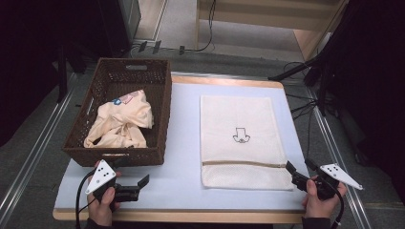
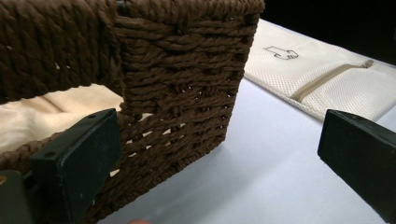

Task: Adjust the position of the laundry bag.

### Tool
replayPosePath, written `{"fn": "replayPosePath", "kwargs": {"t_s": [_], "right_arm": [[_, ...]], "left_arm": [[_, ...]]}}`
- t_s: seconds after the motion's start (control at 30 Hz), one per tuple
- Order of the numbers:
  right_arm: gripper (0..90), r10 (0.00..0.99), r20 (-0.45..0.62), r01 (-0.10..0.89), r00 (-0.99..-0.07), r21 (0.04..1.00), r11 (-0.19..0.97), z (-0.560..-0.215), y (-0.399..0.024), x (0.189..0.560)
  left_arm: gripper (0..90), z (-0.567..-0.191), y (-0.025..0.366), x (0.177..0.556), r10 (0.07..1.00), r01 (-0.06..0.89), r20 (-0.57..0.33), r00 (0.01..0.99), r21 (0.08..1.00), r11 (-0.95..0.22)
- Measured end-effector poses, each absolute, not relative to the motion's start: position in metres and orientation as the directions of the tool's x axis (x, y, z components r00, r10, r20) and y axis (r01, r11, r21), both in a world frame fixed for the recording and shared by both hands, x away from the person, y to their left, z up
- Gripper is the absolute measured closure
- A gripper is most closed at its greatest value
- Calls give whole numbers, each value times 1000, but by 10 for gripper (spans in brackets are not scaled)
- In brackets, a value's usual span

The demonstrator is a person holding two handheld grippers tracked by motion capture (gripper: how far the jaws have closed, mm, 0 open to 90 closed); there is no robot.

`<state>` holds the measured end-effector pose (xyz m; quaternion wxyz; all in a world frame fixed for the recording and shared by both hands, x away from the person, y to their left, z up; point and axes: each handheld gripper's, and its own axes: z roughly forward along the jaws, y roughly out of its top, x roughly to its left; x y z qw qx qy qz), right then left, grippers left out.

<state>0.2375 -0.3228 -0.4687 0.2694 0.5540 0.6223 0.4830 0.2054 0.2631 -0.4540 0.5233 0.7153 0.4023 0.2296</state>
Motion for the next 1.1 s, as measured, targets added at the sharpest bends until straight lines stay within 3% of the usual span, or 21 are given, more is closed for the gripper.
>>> {"fn": "replayPosePath", "kwargs": {"t_s": [0.3, 0.6, 0.7, 0.93, 1.1], "right_arm": [[199, 950, 189, 435, -246, 898, -66, -469, -318, 238], [217, 955, 181, 447, -236, 893, -59, -469, -317, 242], [254, 961, 173, 457, -216, 888, -57, -469, -318, 245], [300, 977, 144, 520, -159, 853, -41, -470, -315, 256], [391, 980, 133, 549, -151, 835, -29, -474, -315, 263]], "left_arm": [[75, -453, 241, 202, 830, 339, -73, 552, 930, -144], [84, -456, 211, 202, 803, 340, -61, 593, 923, -180], [141, -457, 196, 202, 801, 340, -52, 596, 920, -193], [168, -463, 159, 202, 763, 348, -31, 646, 901, -258], [224, -469, 133, 204, 747, 360, -19, 665, 884, -298]]}}
